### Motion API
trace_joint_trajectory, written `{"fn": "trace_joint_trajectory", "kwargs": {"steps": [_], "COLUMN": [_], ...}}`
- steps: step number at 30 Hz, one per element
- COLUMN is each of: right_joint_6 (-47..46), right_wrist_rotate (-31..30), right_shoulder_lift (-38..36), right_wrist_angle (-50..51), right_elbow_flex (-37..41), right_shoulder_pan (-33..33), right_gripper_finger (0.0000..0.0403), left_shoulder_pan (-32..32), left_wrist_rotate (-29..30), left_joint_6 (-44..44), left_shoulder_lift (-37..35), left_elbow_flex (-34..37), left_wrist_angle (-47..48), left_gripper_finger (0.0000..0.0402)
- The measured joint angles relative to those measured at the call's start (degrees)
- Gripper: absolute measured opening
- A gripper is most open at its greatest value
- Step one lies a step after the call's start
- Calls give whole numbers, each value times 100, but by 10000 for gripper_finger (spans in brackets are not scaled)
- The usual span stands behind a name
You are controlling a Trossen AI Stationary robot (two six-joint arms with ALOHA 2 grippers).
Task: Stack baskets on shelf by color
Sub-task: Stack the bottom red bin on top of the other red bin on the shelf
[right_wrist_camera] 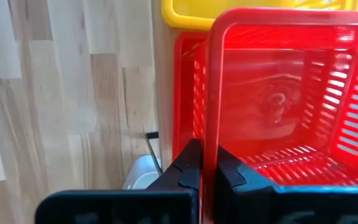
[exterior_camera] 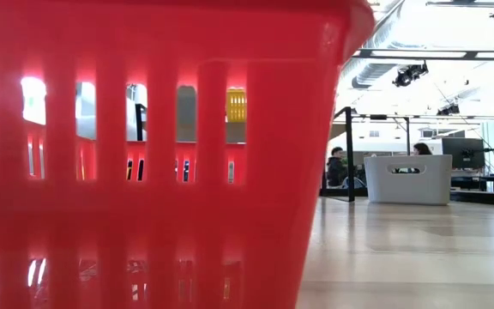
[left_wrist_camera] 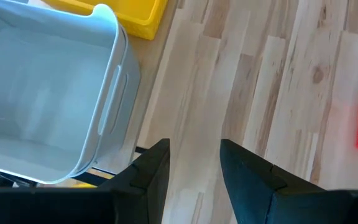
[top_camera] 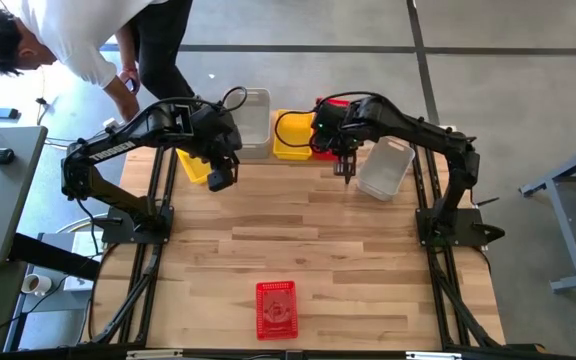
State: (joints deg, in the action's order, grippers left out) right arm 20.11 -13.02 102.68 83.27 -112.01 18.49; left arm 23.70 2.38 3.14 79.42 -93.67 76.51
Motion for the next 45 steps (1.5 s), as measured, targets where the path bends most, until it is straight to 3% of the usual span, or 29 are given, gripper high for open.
{"fn": "trace_joint_trajectory", "kwargs": {"steps": [8, 34, 45], "right_joint_6": [94, -21, 32], "right_wrist_rotate": [251, 234, 241], "right_shoulder_lift": [148, 340, 338], "right_wrist_angle": [48, 198, 201], "right_elbow_flex": [2, 2, -9], "right_shoulder_pan": [142, 344, 344], "right_gripper_finger": [0, 3, 108], "left_shoulder_pan": [0, 0, -2], "left_wrist_rotate": [10, 153, 150], "left_joint_6": [-14, 2, 2], "left_shoulder_lift": [0, 0, 0], "left_elbow_flex": [0, 0, 0], "left_wrist_angle": [2, 17, 44], "left_gripper_finger": [131, 131, 131]}}
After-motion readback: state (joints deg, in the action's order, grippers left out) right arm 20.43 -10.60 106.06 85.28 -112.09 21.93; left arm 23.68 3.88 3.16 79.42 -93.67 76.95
